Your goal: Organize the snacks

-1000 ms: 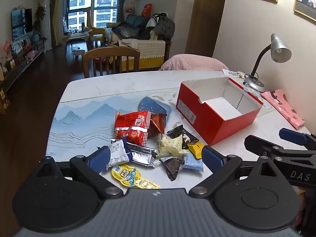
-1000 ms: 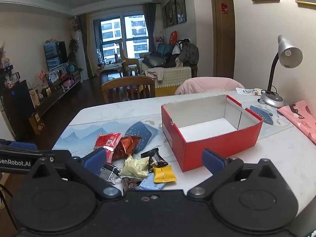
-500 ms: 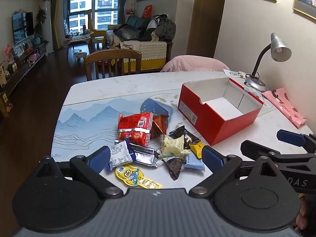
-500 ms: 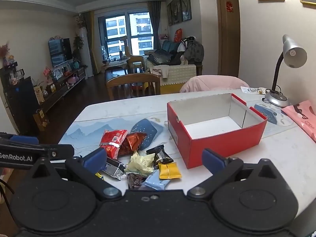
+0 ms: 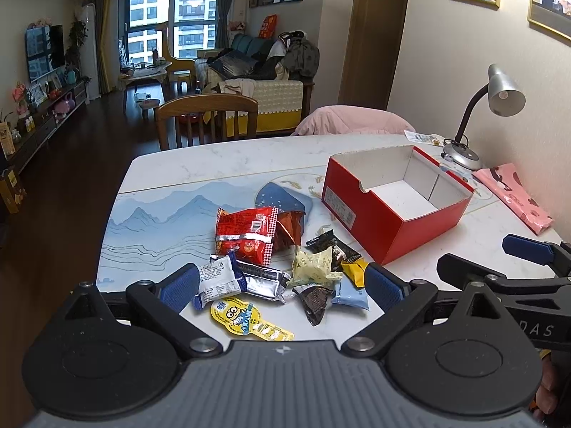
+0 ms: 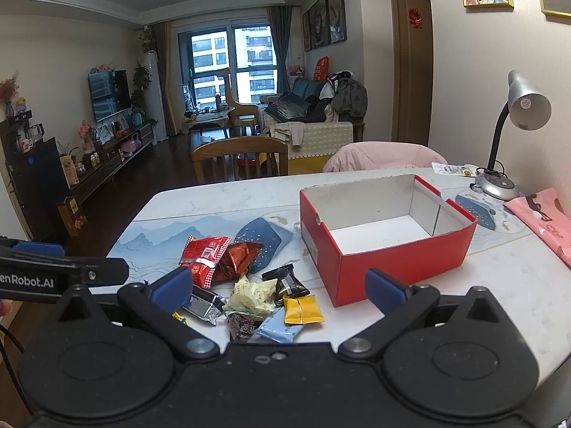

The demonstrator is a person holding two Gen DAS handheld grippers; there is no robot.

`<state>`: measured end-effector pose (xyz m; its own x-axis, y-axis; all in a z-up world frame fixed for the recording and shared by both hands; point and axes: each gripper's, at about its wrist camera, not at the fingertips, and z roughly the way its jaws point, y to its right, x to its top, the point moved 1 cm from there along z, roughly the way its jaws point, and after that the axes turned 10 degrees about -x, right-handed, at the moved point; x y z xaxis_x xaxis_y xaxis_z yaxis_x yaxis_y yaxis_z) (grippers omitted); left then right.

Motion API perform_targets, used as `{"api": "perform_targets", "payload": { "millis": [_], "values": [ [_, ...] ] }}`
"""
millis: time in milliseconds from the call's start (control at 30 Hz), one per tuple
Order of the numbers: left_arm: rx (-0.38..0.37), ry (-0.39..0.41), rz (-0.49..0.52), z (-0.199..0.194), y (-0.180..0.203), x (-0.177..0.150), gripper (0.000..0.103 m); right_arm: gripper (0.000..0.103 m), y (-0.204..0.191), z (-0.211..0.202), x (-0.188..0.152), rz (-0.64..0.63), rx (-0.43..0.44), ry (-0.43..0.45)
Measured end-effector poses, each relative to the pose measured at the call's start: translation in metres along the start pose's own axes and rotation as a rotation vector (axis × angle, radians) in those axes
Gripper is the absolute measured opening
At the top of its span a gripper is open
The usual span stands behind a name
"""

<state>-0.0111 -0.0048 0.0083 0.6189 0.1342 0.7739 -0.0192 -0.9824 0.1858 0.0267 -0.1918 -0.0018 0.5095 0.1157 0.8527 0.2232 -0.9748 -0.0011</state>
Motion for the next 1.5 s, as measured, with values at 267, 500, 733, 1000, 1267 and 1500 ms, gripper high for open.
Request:
{"api": "perform_targets", "payload": {
  "millis": [267, 500, 733, 1000, 1267, 1500],
  "values": [
    [-0.006, 0.009, 0.007, -0.006, 0.004, 0.0, 0.099, 0.103, 0.002, -0.004, 0.0, -0.003, -0.001, 0.009],
    [-0.007, 0.021, 0.011, -0.011, 0.008, 0.0, 0.099, 0.103, 0.002, -0.01, -0.002, -0.006, -0.007, 0.024],
    [-0.007, 0.02, 0.009, -0.01, 0.008, 0.0, 0.099, 0.103, 0.001, -0.012, -0.002, -0.012, -0.006, 0.024],
    [-0.01, 0.018, 0.001, -0.014, 0.008, -0.002, 0.099, 0.103, 0.001, -0.012, -0.002, -0.012, -0.006, 0.024],
    [-0.014, 0.009, -0.011, -0.014, 0.008, -0.003, 0.099, 0.103, 0.0, -0.011, -0.003, -0.018, -0.011, 0.016],
    [-0.021, -0.01, -0.034, -0.005, 0.004, -0.004, 0.099, 0.103, -0.001, -0.005, -0.003, -0.024, -0.012, -0.002]
  ]
}}
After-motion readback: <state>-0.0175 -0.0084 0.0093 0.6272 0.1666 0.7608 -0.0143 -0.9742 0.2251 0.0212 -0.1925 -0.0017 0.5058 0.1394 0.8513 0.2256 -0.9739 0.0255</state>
